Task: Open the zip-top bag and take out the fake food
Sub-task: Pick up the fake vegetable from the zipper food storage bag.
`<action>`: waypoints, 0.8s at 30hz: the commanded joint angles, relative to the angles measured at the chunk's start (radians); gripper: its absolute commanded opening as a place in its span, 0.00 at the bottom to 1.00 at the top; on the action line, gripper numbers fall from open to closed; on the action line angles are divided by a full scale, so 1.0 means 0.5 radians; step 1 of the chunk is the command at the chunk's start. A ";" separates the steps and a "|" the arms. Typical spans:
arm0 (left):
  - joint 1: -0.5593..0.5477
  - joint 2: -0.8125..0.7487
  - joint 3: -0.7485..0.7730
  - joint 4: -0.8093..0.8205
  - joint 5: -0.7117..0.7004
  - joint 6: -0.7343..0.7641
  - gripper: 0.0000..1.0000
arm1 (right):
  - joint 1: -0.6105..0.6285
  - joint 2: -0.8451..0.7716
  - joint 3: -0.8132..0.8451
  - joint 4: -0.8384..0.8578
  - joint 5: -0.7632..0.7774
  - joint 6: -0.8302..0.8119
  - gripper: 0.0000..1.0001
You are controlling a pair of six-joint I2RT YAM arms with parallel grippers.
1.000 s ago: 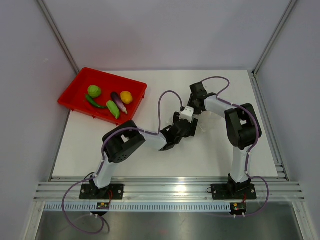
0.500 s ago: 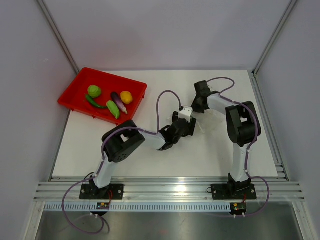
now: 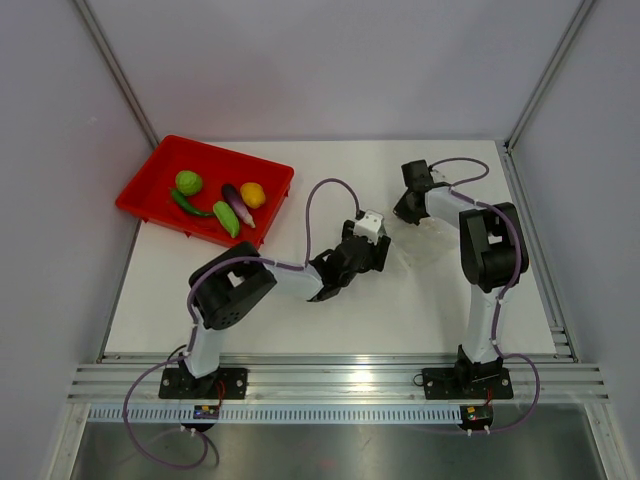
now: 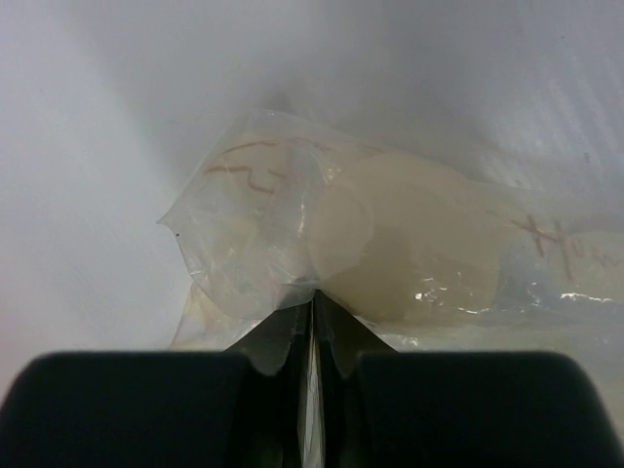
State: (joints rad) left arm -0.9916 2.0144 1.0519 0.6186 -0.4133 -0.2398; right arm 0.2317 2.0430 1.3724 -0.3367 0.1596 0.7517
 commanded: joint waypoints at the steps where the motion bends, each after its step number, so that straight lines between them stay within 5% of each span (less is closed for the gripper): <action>1: 0.004 -0.178 0.047 -0.022 0.164 0.047 0.50 | -0.037 -0.015 -0.039 -0.173 0.254 0.107 0.11; 11: -0.011 -0.264 0.301 -0.884 0.069 -0.051 0.48 | -0.089 -0.073 -0.069 -0.201 0.264 0.153 0.11; 24: 0.102 -0.608 0.151 -1.038 -0.005 -0.122 0.49 | -0.123 -0.199 -0.165 -0.155 0.264 0.181 0.10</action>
State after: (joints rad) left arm -0.9741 1.7893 1.1439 0.0956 -0.3828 -0.2764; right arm 0.1761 1.9892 1.3079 -0.3683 0.2527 0.8387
